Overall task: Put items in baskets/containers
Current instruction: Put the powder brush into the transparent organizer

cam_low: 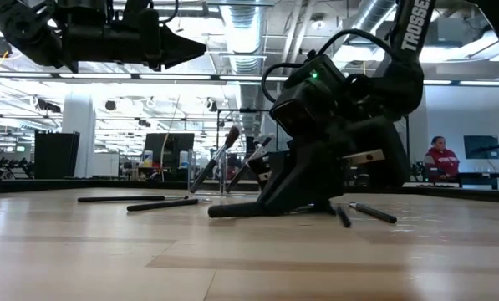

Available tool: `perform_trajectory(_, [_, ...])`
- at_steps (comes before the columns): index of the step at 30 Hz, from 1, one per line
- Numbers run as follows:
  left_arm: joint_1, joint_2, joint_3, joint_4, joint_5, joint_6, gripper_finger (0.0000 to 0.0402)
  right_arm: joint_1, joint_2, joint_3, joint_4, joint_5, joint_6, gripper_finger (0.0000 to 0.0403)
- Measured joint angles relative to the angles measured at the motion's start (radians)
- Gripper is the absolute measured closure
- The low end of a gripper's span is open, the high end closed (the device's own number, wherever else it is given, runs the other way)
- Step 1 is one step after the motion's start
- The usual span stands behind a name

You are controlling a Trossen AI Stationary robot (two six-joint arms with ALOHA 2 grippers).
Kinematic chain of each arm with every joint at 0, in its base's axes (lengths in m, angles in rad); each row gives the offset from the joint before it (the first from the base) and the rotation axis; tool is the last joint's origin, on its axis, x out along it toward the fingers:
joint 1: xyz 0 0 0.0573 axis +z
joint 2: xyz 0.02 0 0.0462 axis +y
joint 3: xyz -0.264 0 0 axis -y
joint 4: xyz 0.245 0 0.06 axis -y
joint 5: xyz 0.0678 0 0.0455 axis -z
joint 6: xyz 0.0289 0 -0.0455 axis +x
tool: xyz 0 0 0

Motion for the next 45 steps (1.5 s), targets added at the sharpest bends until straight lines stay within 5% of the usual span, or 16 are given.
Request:
perform_trajectory(7, [-0.001,0.000,0.000,-0.065,0.000,-0.053,0.0266,-0.002,-0.242,0.046,-0.238,0.115,-0.015,0.0352])
perform_trajectory(14, [-0.001,0.001,-0.029,-0.079,0.000,-0.053,0.0266,-0.003,-0.517,0.240,-0.839,0.672,-0.271,0.0367])
perform_trajectory(17, [-0.001,0.001,-0.035,-0.077,0.000,-0.053,0.0266,-0.016,-0.542,0.345,-1.065,0.893,-0.312,0.0362])
perform_trajectory(22, [-0.001,0.001,-0.035,-0.080,0.000,-0.053,0.0266,-0.060,-0.499,0.500,-1.366,1.109,-0.320,0.0355])
perform_trajectory(36, [-0.001,0.001,-0.037,-0.081,0.000,-0.078,0.0266,-0.073,-0.156,0.679,-1.560,1.136,-0.554,0.0349])
perform_trajectory(45, [-0.001,0.001,-0.043,-0.089,0.000,-0.091,0.0266,-0.051,-0.058,0.780,-1.599,1.115,-0.604,0.0353])
